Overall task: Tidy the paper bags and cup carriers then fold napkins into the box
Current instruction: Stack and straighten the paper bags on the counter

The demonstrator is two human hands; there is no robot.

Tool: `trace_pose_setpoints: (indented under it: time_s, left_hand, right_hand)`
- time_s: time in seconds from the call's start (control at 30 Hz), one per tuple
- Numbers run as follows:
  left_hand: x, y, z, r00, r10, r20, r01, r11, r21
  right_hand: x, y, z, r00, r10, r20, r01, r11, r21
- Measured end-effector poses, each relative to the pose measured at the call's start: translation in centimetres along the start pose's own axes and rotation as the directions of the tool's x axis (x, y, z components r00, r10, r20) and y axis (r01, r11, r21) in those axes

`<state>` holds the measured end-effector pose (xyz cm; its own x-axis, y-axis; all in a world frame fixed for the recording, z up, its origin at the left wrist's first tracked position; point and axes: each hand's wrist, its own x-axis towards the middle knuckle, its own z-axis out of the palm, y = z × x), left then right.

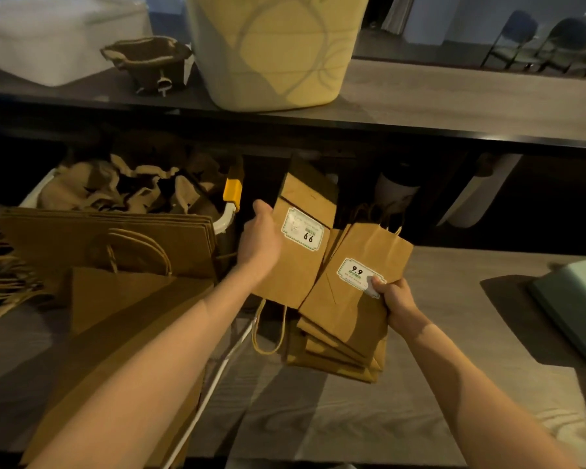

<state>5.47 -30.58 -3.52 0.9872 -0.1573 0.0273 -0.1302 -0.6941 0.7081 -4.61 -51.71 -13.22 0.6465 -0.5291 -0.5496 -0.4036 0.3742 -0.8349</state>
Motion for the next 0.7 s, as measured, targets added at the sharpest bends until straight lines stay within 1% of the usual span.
trace_pose_setpoints:
  time_s: [0.17, 0.33, 0.37, 0.43, 0.47, 0.5, 0.53, 0.57, 0.6, 0.63, 0.67, 0.7]
  left_hand:
    - [-0.2, -0.9, -1.0, 0.999, -0.029, -0.026, 0.030, 1.000, 0.005]
    - [-0.3, -1.1, -1.0, 0.999, 0.045, 0.004, -0.045, 0.998, 0.038]
    - [-0.4, -1.1, -0.8, 0.998, 0.059, 0.013, -0.059, 0.997, 0.049]
    - [-0.5, -0.8, -0.6, 0.996, 0.081, 0.026, -0.082, 0.995, 0.064]
    - [-0.6, -0.6, -0.4, 0.995, 0.099, 0.035, -0.101, 0.993, 0.061]
    - [-0.6, -0.4, -0.1, 0.991, 0.125, 0.048, -0.128, 0.990, 0.056]
    - [-0.6, 0.0, 0.0, 0.985, 0.160, 0.065, -0.164, 0.985, 0.057]
    - [-0.7, 0.5, 0.2, 0.976, 0.200, 0.090, -0.207, 0.976, 0.069]
    - [-0.9, 1.1, 0.3, 0.961, 0.249, 0.119, -0.259, 0.962, 0.084]
    - [-1.0, 1.7, 0.5, 0.942, 0.301, 0.150, -0.317, 0.943, 0.101]
    - [-1.1, 2.3, 0.6, 0.921, 0.344, 0.184, -0.369, 0.922, 0.119]
    - [-1.3, 3.0, 0.8, 0.899, 0.379, 0.217, -0.413, 0.900, 0.139]
  right_hand:
    - [-0.2, 0.5, 2.6, 0.999, -0.021, 0.033, 0.026, 0.985, -0.172]
    - [-1.2, -1.0, 3.8, 1.000, -0.018, -0.014, 0.011, 0.909, -0.417]
    - [-1.6, -1.5, 3.6, 0.998, -0.053, -0.044, 0.028, 0.896, -0.443]
    - [-2.3, -2.6, 3.0, 0.974, -0.183, -0.136, 0.108, 0.896, -0.431]
    - [-2.8, -3.2, 2.6, 0.944, -0.272, -0.186, 0.175, 0.892, -0.417]
    - [-3.5, -3.9, 2.2, 0.899, -0.380, -0.219, 0.259, 0.864, -0.432]
    - [-4.2, -4.6, 1.9, 0.839, -0.496, -0.223, 0.341, 0.800, -0.494]
    - [-4.8, -5.2, 1.7, 0.768, -0.609, -0.198, 0.407, 0.704, -0.582]
    - [-5.4, -5.9, 1.6, 0.690, -0.709, -0.145, 0.457, 0.582, -0.672]
    - [-5.9, -6.5, 1.7, 0.611, -0.789, -0.067, 0.497, 0.448, -0.744]
    - [-6.3, -7.0, 1.8, 0.546, -0.837, 0.038, 0.536, 0.314, -0.783]
    - [-6.8, -7.5, 1.9, 0.515, -0.841, 0.163, 0.578, 0.201, -0.791]
